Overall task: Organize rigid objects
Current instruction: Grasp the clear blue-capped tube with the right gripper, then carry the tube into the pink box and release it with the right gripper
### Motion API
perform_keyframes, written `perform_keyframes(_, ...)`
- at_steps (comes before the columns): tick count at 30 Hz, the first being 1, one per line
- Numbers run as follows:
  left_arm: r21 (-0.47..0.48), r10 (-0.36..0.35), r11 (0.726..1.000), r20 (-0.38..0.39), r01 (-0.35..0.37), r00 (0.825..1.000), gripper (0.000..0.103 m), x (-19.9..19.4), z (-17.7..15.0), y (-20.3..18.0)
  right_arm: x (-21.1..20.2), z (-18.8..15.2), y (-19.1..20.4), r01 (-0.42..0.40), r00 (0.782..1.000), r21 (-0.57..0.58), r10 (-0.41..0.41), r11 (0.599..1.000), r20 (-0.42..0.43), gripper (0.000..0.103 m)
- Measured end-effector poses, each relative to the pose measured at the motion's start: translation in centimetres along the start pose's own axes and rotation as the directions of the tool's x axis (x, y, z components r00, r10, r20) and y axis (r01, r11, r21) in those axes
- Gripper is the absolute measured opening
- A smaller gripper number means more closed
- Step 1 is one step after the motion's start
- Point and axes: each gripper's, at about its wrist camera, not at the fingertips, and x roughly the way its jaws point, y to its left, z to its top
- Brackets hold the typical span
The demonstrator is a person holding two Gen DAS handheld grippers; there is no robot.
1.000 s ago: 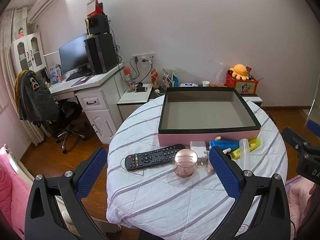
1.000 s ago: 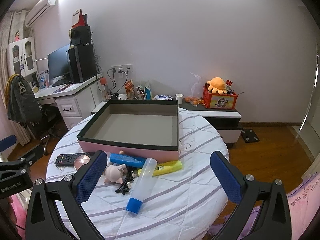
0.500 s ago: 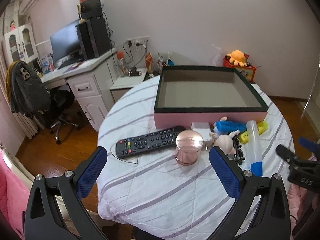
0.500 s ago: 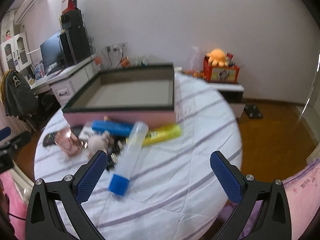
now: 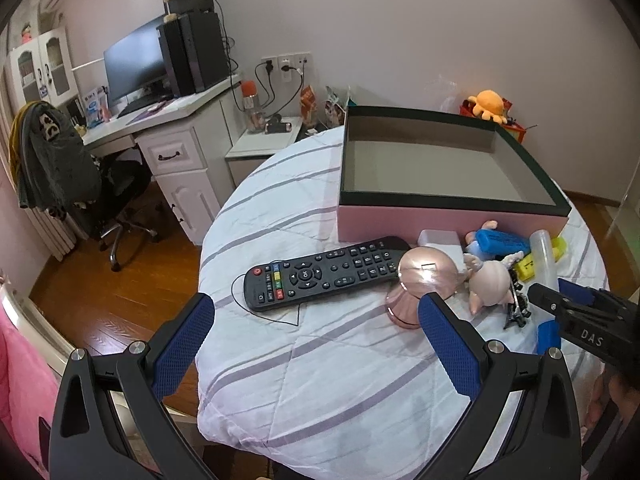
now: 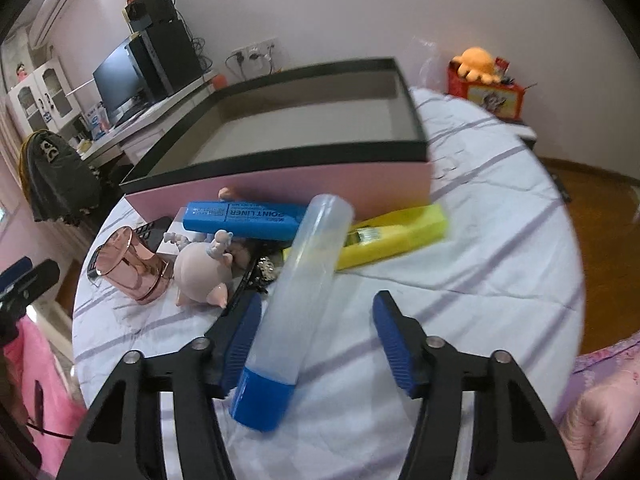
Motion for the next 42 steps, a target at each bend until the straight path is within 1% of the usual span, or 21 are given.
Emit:
perform_keyframes(5,-0.008,-0.007,1.000,-0.006,0.007,1.000,0.103,0.7,0.2,0.3,0.9,0.5,-0.1,-0.039,0.999,0.004,0.039,0.999,-0.024,0.049)
perform_keyframes(6,-0.008,-0.010,1.000,-0.005,0.010,1.000,0.103,0.8,0.3,0.3,0.9,0.6,-0.4,-0.050,0.998,0.010,0.050,0.999,-0.023,0.038)
perform_keyframes(8,-0.009,-0.016,1.000,-0.002,0.016,1.000,0.103,0.9,0.4,0.3,0.7,0.8,-0.7,-0.089,0.995,0.019,0.090,0.996,-0.033,0.033)
perform_keyframes(9,-0.010,-0.022,1.000,0.001,0.022,1.000,0.103,0.9,0.5,0.3,0.8,0.9,-0.8,-0.093,0.995,0.018,0.094,0.995,-0.035,0.030)
perform_keyframes(12,-0.014,-0.036,0.999,0.016,0.036,0.999,0.103,0.5,0.9,0.2,0.2,1.0,-0.9,-0.110,0.993,0.022,0.110,0.994,-0.033,0.026)
perform_keyframes(18,-0.015,-0.058,0.998,0.054,0.059,0.997,0.103,-0.1,2.1,0.4,-2.1,2.8,0.0,-0.157,0.987,-0.004,0.157,0.988,0.018,0.026)
perform_keyframes(21,-0.029,-0.051,0.998,0.072,0.053,0.996,0.103,-0.2,2.9,0.9,-2.9,4.9,0.8,-0.184,0.982,-0.018,0.185,0.983,0.044,0.026)
perform_keyframes(25,-0.057,-0.042,0.997,0.104,0.048,0.994,0.103,-0.1,4.1,2.2,-2.9,9.0,3.0,-0.233,0.969,-0.034,0.235,0.972,0.080,0.026)
perform_keyframes(27,-0.066,-0.032,0.997,0.111,0.039,0.993,0.103,0.2,4.7,2.8,-1.9,10.9,4.3,-0.255,0.963,-0.036,0.257,0.966,0.078,0.026)
perform_keyframes(29,-0.082,-0.025,0.996,0.118,0.035,0.993,0.103,0.6,5.3,3.5,0.0,12.8,5.5,-0.286,0.956,-0.011,0.286,0.958,0.060,0.026)
perform_keyframes(33,-0.094,-0.013,0.995,0.121,0.025,0.993,0.103,1.6,5.8,4.6,4.4,14.8,8.2,-0.307,0.952,0.039,0.306,0.951,0.015,0.026)
perform_keyframes(35,-0.101,-0.014,0.995,0.112,0.025,0.994,0.103,2.2,5.8,5.1,7.3,15.4,9.3,-0.292,0.956,0.075,0.294,0.954,-0.018,0.026)
perform_keyframes(36,-0.106,-0.019,0.994,0.108,0.031,0.994,0.103,2.6,5.8,5.4,8.1,15.5,9.4,-0.290,0.956,0.089,0.293,0.953,-0.029,0.026)
perform_keyframes(38,-0.106,-0.018,0.994,0.097,0.029,0.995,0.103,3.3,5.6,5.7,10.4,15.4,9.7,-0.266,0.959,0.129,0.276,0.955,-0.070,0.026)
perform_keyframes(39,-0.105,-0.015,0.994,0.093,0.025,0.996,0.103,3.6,5.6,5.8,11.5,15.2,10.0,-0.264,0.957,0.148,0.278,0.953,-0.087,0.026)
perform_keyframes(42,-0.119,-0.003,0.993,0.072,0.012,0.997,0.103,4.9,5.8,6.2,13.0,14.5,10.7,-0.241,0.958,0.153,0.260,0.958,-0.122,0.026)
